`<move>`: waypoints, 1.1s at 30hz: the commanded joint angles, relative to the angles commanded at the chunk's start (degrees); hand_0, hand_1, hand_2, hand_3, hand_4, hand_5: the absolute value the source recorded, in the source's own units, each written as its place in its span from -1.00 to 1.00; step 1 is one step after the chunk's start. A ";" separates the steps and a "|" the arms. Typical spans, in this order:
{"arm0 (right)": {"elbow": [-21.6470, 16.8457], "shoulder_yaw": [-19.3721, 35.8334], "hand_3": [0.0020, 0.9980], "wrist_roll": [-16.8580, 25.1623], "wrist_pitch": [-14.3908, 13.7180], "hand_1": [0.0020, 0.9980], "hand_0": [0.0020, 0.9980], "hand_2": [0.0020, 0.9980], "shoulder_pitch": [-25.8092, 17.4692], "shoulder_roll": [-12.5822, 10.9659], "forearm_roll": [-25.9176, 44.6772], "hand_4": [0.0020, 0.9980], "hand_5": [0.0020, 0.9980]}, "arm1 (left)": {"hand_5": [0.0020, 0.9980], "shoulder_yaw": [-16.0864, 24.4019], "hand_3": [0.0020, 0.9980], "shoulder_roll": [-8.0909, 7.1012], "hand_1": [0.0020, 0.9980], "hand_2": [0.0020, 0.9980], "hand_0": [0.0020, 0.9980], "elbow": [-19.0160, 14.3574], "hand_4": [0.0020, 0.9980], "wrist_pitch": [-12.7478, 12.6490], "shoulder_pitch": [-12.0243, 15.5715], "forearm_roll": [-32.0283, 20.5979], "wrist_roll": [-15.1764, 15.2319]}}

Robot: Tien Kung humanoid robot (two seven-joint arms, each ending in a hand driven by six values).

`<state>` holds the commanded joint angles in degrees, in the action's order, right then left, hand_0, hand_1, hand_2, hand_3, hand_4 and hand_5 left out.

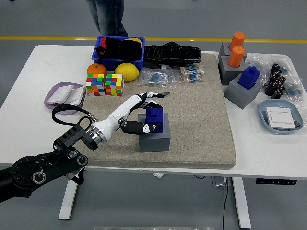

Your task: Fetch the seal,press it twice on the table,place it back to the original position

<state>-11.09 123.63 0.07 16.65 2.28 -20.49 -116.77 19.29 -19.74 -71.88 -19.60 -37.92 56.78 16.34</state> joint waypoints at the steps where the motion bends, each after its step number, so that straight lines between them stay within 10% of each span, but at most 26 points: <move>1: 0.00 0.02 0.23 -0.01 0.00 0.37 0.57 0.31 0.00 0.00 0.00 0.58 -0.11 | -1.00 0.09 0.70 0.00 0.45 0.42 0.36 0.05 0.67 0.14 -0.07 0.01 -0.09; 19: 0.04 0.34 0.23 0.02 0.05 0.37 0.57 0.31 0.02 -0.02 0.00 0.58 -0.11 | -1.00 1.27 0.83 0.11 0.93 0.84 0.78 0.05 0.99 2.23 -0.26 0.36 -1.36; 29: 0.02 -0.02 0.23 0.02 0.08 0.36 0.57 0.31 -0.02 -0.07 0.06 0.58 -0.11 | -0.99 8.23 0.84 -1.41 0.93 0.85 0.79 -3.06 1.00 4.48 1.41 0.42 -2.41; 30: 0.02 -0.08 0.23 0.02 0.09 0.37 0.57 0.31 0.01 -0.10 0.08 0.58 -0.12 | -0.30 9.41 0.91 -1.77 0.98 0.95 0.87 -3.13 1.00 4.98 1.58 0.35 -2.74; 33: 0.02 -0.22 0.23 0.01 0.13 0.37 0.57 0.31 0.08 -0.14 0.16 0.58 -0.12 | -0.30 13.33 0.91 -3.28 0.98 0.95 0.87 -2.43 1.00 5.91 2.27 0.13 -3.46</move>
<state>-11.07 123.41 0.08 16.78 2.36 -20.63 -116.61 32.63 -23.02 -74.31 -13.68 -35.65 56.91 12.88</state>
